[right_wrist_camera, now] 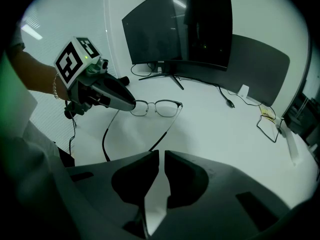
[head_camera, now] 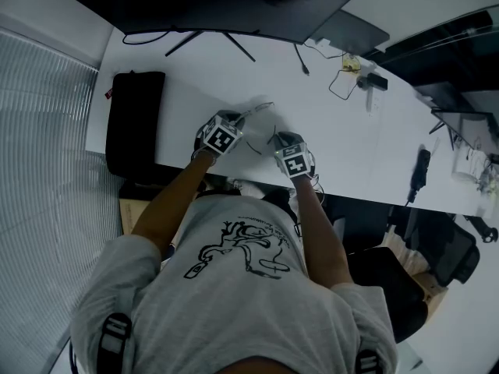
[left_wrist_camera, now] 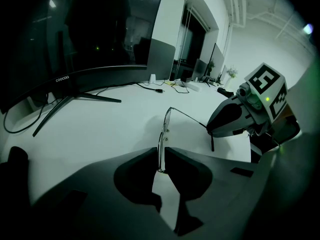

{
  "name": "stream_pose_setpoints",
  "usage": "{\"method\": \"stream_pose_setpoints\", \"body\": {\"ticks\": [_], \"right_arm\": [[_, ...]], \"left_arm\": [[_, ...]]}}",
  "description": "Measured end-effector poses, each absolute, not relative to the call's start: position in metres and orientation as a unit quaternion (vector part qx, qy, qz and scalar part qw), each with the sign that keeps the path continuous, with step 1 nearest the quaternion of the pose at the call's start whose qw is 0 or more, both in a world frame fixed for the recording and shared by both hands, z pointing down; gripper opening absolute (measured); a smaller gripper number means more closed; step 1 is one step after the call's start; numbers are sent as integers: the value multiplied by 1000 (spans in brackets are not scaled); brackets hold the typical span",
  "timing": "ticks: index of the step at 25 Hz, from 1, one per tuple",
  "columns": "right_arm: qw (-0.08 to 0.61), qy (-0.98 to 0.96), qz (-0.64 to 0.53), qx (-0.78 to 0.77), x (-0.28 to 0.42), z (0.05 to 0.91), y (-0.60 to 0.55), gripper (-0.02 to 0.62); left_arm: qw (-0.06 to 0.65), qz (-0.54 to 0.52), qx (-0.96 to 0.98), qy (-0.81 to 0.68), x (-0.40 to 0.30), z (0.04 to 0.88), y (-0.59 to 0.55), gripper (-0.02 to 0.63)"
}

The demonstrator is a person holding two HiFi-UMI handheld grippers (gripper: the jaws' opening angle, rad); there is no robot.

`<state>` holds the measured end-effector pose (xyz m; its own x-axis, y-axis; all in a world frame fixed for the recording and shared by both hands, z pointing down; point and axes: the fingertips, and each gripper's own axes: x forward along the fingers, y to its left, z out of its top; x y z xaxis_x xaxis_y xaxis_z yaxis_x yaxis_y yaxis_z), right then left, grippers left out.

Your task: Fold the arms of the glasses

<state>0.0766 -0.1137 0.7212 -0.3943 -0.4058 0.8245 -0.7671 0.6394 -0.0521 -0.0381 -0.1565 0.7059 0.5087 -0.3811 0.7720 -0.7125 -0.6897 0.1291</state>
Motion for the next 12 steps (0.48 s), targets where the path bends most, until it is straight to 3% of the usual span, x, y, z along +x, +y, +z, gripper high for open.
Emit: {"method": "stream_pose_setpoints", "body": {"ticks": [12], "right_arm": [[410, -809, 218, 360, 72, 720, -112, 46]], "left_arm": [[222, 373, 839, -327, -35, 707, -153, 63]]}}
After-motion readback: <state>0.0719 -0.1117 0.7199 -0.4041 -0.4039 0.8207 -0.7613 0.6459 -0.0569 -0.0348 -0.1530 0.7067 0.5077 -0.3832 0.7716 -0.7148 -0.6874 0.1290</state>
